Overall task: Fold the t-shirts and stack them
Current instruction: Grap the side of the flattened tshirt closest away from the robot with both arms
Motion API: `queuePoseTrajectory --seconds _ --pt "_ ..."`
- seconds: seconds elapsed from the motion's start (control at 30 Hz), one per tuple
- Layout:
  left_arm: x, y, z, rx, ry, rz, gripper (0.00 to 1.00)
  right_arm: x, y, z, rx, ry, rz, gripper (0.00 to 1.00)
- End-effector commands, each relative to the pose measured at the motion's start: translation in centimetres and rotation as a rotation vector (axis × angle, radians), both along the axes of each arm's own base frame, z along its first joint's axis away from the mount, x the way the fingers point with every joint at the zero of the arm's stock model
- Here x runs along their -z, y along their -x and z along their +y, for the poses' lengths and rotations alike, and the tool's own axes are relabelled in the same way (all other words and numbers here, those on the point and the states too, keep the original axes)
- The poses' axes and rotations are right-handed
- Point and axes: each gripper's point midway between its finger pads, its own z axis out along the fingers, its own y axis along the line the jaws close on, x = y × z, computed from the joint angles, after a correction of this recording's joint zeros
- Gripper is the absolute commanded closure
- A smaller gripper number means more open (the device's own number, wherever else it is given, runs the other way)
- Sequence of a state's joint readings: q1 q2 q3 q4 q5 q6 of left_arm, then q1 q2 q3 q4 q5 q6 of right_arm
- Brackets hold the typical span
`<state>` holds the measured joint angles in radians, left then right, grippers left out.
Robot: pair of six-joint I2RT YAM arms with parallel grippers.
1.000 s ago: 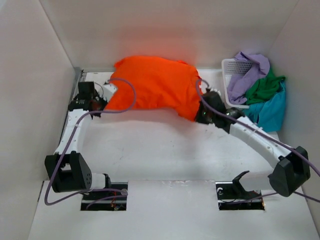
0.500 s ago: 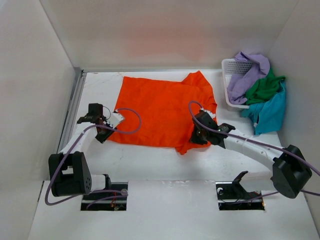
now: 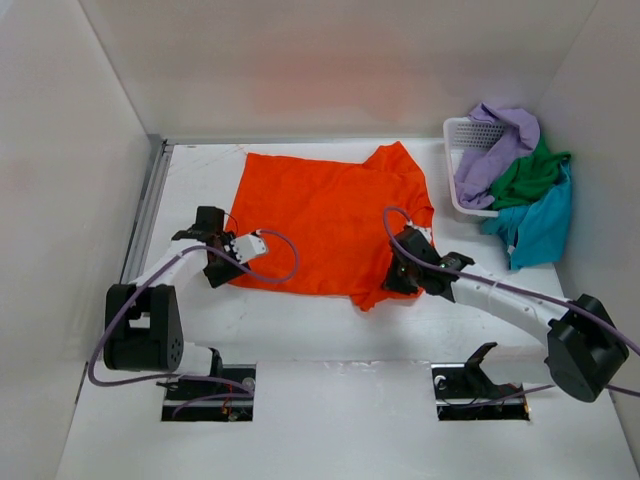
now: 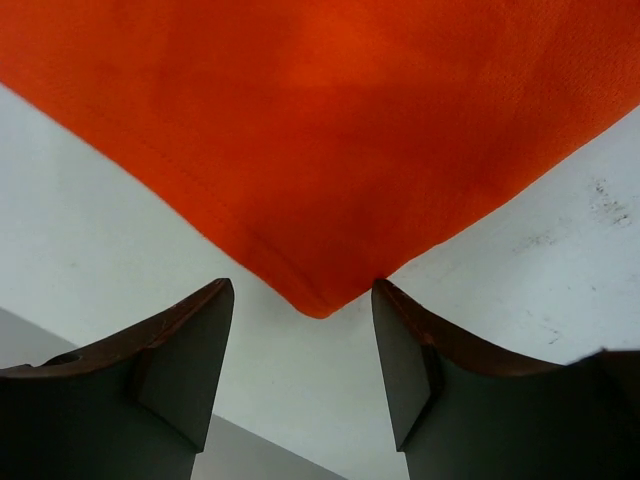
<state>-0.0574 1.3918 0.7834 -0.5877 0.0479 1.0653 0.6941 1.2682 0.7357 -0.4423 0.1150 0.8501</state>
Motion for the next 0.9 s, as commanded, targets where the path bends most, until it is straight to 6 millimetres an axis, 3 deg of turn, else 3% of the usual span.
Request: queuePoseTrajectory --seconds 0.0,0.23,0.33,0.4,0.57,0.63,0.7,0.8,0.83,0.87 --pt "1.3 0.3 0.2 0.061 -0.031 0.048 0.45 -1.3 -0.6 0.4 0.023 -0.058 -0.048 1.00" --pt "3.7 1.1 0.4 0.048 -0.050 0.111 0.50 -1.1 -0.5 -0.1 0.033 -0.054 -0.041 1.00" --pt "4.8 1.7 0.8 0.002 -0.054 0.166 0.76 -1.3 -0.6 -0.5 0.047 -0.060 -0.049 1.00" --pt "4.5 1.7 1.1 -0.021 -0.051 0.167 0.89 -1.5 -0.8 -1.1 0.060 -0.061 -0.055 1.00" --pt "2.0 3.0 1.0 -0.031 -0.023 0.173 1.00 -2.8 -1.2 -2.1 0.057 -0.039 -0.081 1.00" --pt "1.0 2.5 0.9 -0.040 -0.005 0.151 1.00 -3.3 -2.1 -2.5 0.055 -0.023 -0.098 1.00" --pt "-1.6 -0.4 0.0 -0.080 0.056 0.090 1.00 -4.1 -4.4 -3.1 0.049 0.011 -0.122 1.00" --pt "-3.1 -3.0 -0.7 -0.109 0.104 0.062 1.00 -4.9 -7.0 -3.9 0.047 0.045 -0.152 1.00" --pt "-3.9 -5.2 -1.1 -0.134 0.132 0.041 1.00 -5.2 -8.5 -4.5 0.053 0.060 -0.166 1.00" --pt "-4.1 -5.9 -1.3 -0.137 0.136 0.037 1.00 -5.5 -9.6 -4.8 0.061 0.067 -0.179 1.00"
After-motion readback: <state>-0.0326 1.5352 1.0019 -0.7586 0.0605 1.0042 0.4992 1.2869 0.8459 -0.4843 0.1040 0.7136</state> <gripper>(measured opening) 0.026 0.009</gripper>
